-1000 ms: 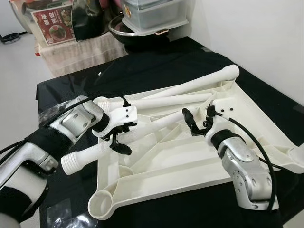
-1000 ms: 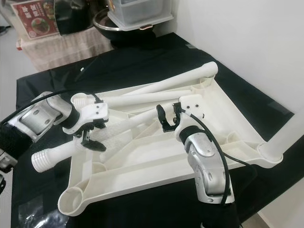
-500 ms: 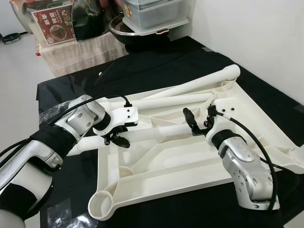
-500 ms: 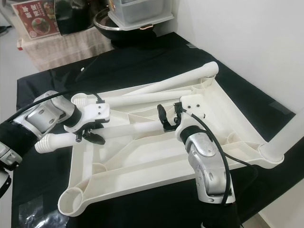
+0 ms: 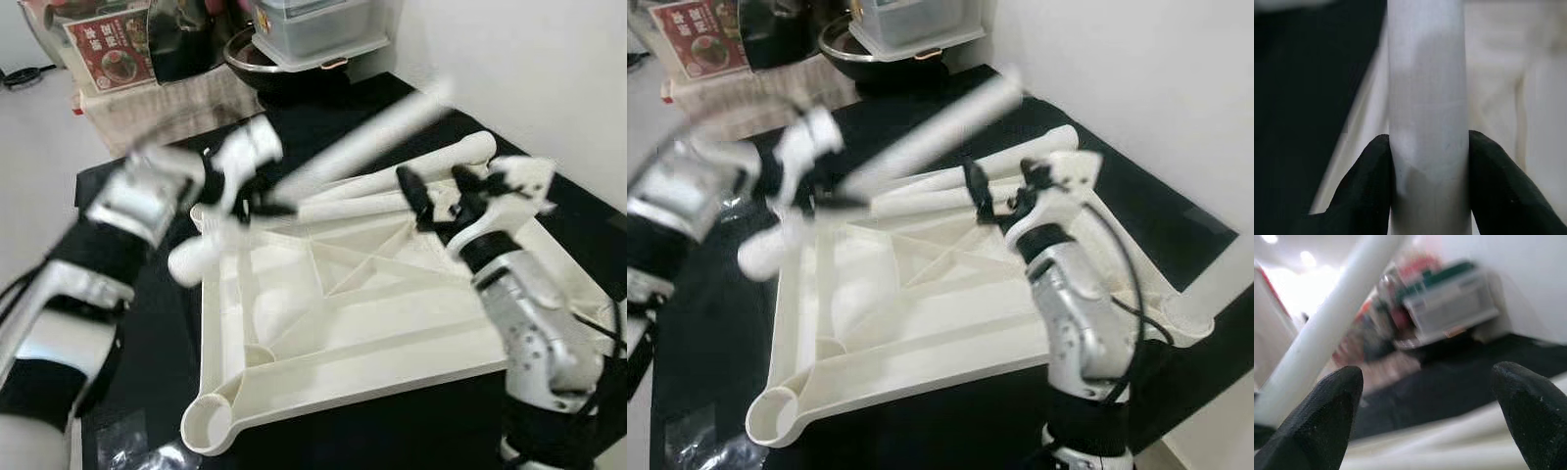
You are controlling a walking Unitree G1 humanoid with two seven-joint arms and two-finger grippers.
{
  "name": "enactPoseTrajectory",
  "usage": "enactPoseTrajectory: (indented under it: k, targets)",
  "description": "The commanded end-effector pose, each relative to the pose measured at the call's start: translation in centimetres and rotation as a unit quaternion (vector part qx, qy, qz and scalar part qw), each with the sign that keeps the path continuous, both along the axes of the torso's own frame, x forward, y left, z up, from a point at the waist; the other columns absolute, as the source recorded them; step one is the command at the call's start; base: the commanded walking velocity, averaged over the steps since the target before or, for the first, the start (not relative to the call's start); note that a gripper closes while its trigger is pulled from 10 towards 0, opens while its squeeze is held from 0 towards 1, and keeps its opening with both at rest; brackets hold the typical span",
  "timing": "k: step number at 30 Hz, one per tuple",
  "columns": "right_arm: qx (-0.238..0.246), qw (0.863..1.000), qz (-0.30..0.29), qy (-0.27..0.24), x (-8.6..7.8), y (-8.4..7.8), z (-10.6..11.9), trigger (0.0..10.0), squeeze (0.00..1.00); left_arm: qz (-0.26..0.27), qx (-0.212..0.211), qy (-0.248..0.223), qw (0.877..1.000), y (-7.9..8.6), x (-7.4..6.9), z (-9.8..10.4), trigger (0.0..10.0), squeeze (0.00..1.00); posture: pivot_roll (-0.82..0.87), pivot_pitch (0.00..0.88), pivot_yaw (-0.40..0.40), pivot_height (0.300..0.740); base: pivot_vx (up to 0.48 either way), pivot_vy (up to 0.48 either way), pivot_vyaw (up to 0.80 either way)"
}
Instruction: Building children table
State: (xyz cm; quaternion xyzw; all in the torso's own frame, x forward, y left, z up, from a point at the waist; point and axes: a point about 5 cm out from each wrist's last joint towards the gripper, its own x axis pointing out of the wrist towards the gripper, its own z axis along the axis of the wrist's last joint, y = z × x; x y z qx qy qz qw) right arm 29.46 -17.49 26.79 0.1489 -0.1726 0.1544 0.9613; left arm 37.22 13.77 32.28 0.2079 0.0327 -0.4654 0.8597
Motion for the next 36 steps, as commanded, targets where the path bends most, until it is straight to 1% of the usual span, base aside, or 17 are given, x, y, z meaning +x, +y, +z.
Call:
enactPoseTrajectory:
  k: [1,4,7,9,10,11,12,14,15,16,17,18,23,24,26,27,36]
  targets:
    - [0.02,0.999,0.017,-0.023,-0.4,0.0,0.7,10.0,0.0,0.022,-0.016,0.011,1.0,1.1,0.0,-0.1,0.0,0.0,-0.08,0.094,0.08,0.74,0.0,0.0,0.0]
    - [0.04,0.996,0.055,-0.056,-1.0,-0.2,1.8,10.0,0.0,0.048,-0.074,-0.013,0.996,2.1,0.0,1.0,0.0,0.0,-0.08,0.077,0.078,0.74,0.0,0.0,0.0]
    - [0.053,0.986,0.124,-0.096,-1.8,-0.4,3.3,10.0,0.0,0.069,-0.194,-0.037,0.978,3.9,-0.5,1.9,0.0,0.0,-0.07,0.059,0.064,0.74,0.0,0.0,0.0]
    - [0.012,0.982,0.16,-0.097,-2.2,0.2,3.1,10.0,0.0,0.054,-0.235,-0.037,0.97,4.0,-0.9,2.0,0.0,0.0,-0.07,0.057,0.062,0.74,0.0,0.0,0.0]
    - [-0.052,0.977,0.188,-0.09,-2.7,1.0,2.4,10.0,0.0,0.024,-0.273,-0.028,0.961,3.6,-1.6,2.0,0.0,0.0,-0.07,0.054,0.056,0.74,0.0,0.0,0.0]
    - [-0.052,0.977,0.188,-0.09,-2.7,1.0,2.4,10.0,0.0,0.024,-0.273,-0.028,0.961,3.6,-1.6,2.0,0.0,0.0,-0.07,0.054,0.056,0.74,0.0,0.0,0.0]
    - [-0.116,0.971,0.198,-0.071,-2.7,1.6,1.4,10.0,0.0,-0.032,-0.289,-0.043,0.956,2.6,-3.0,1.9,4.4,0.0,-0.07,0.052,0.054,0.74,0.0,0.0,0.0]
    - [-0.18,0.957,0.225,-0.044,-2.7,2.4,-0.1,10.0,0.0,-0.115,-0.311,-0.061,0.941,1.0,-5.1,1.5,5.0,0.0,-0.07,0.048,0.043,0.74,0.0,0.0,0.0]
    - [-0.189,0.947,0.256,-0.033,-2.8,2.8,-0.6,10.0,0.41,-0.16,-0.319,-0.069,0.932,0.1,-6.2,1.4,10.0,0.0,-0.07,0.043,0.035,0.74,0.0,0.0,0.0]
    - [-0.189,0.947,0.256,-0.033,-2.8,2.8,-0.6,10.0,0.41,-0.16,-0.319,-0.069,0.932,0.1,-6.2,1.4,10.0,0.0,-0.07,0.043,0.035,0.74,0.0,0.0,0.0]
    - [-0.189,0.937,0.291,-0.028,-3.0,3.2,-0.7,10.0,0.89,-0.188,-0.329,-0.071,0.923,-0.4,-6.9,1.3,10.0,0.0,-0.07,0.042,0.032,0.74,0.0,0.0,0.0]
    - [-0.19,0.928,0.32,-0.023,-3.3,3.5,-0.8,10.0,1.0,-0.209,-0.34,-0.07,0.914,-0.7,-7.5,1.2,10.0,0.0,-0.07,0.04,0.029,0.74,0.0,0.0,0.0]
    - [-0.231,0.913,0.335,-0.033,-2.9,3.7,-0.4,10.0,1.0,-0.253,-0.37,-0.076,0.891,-0.8,-9.1,1.1,10.0,0.0,-0.06,0.032,0.015,0.74,0.0,0.0,0.0]
    - [-0.238,0.907,0.345,-0.035,-2.9,3.8,-0.2,10.0,0.75,-0.256,-0.368,-0.079,0.89,-0.8,-9.3,1.0,10.0,0.0,-0.06,0.029,0.011,0.74,0.0,0.0,0.0]
    - [-0.244,0.902,0.354,-0.036,-2.9,3.8,-0.1,10.0,0.75,-0.255,-0.369,-0.08,0.89,-0.8,-9.4,1.0,10.0,0.0,-0.06,0.029,0.01,0.74,0.0,0.0,0.0]
    - [-0.248,0.897,0.363,-0.039,-2.9,3.9,0.0,10.0,0.0,-0.255,-0.371,-0.078,0.89,-0.8,-9.6,1.0,10.0,0.0,-0.06,0.028,0.006,0.74,0.0,0.0,0.0]
    - [-0.267,0.866,0.417,-0.065,-2.9,6.1,0.7,10.0,0.0,-0.268,-0.381,-0.069,0.882,-1.4,-10.7,0.9,10.0,0.0,-0.06,0.024,-0.002,0.74,0.0,0.0,0.0]
